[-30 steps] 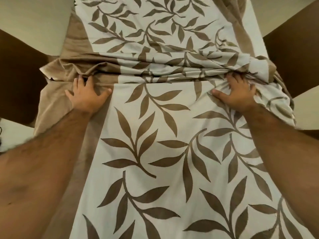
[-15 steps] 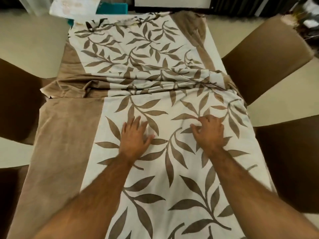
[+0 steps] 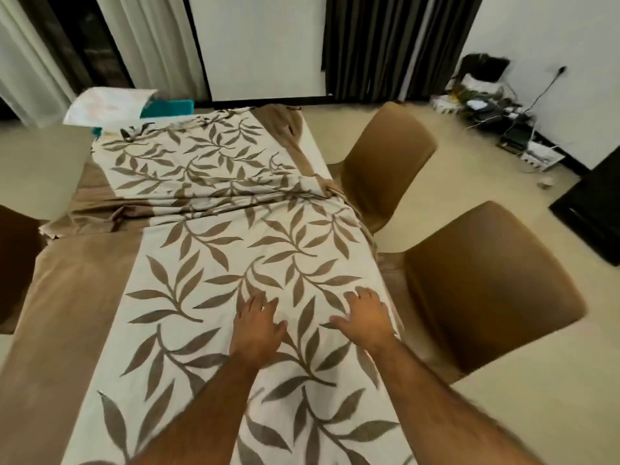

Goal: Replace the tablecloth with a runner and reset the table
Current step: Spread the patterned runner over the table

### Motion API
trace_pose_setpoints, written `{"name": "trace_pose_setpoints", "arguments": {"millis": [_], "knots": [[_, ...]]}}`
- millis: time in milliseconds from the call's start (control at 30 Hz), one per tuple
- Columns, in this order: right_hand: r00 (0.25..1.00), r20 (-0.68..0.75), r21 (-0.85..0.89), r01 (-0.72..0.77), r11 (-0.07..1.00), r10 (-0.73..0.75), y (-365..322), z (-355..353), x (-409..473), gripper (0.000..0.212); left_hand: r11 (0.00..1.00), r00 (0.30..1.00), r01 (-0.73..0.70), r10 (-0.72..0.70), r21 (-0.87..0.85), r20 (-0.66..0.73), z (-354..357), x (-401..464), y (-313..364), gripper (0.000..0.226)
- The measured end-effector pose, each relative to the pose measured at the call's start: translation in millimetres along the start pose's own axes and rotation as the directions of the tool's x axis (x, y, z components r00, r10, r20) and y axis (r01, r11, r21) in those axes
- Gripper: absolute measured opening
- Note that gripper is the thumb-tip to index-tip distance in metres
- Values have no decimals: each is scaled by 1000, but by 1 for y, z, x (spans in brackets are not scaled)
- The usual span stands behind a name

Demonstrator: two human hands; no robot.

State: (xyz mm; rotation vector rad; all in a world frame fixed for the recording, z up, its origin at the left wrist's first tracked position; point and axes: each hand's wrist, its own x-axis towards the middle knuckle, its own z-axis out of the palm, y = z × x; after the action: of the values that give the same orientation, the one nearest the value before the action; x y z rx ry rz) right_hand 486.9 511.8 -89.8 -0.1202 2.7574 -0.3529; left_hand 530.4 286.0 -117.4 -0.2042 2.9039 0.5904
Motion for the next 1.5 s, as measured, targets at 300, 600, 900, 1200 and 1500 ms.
{"name": "trace_pose_setpoints", "arguments": {"millis": [300, 600, 900, 1200, 1500], "knots": [[998, 16, 96, 59, 994, -61, 128, -42, -129, 51, 999, 1000, 20, -21, -39, -17, 55, -109, 158, 55], [985, -4, 48, 173, 984, -173, 173, -126, -121, 48, 972, 984, 135, -153, -190, -85, 45, -105, 248, 54], [966, 5, 35, 257, 966, -257, 219, -183, -73, 52, 958, 964, 184, -219, -221, -149, 45, -58, 317, 47], [938, -83, 149, 345, 927, -336, 304, -254, 12, 47, 948, 946, 92, -179, -304, -272, 23, 34, 447, 34], [945, -126, 485, 324, 812, -302, 470, -345, 115, 24, 626, 908, 80, -366, -776, -202, 61, 137, 647, 20]]}}
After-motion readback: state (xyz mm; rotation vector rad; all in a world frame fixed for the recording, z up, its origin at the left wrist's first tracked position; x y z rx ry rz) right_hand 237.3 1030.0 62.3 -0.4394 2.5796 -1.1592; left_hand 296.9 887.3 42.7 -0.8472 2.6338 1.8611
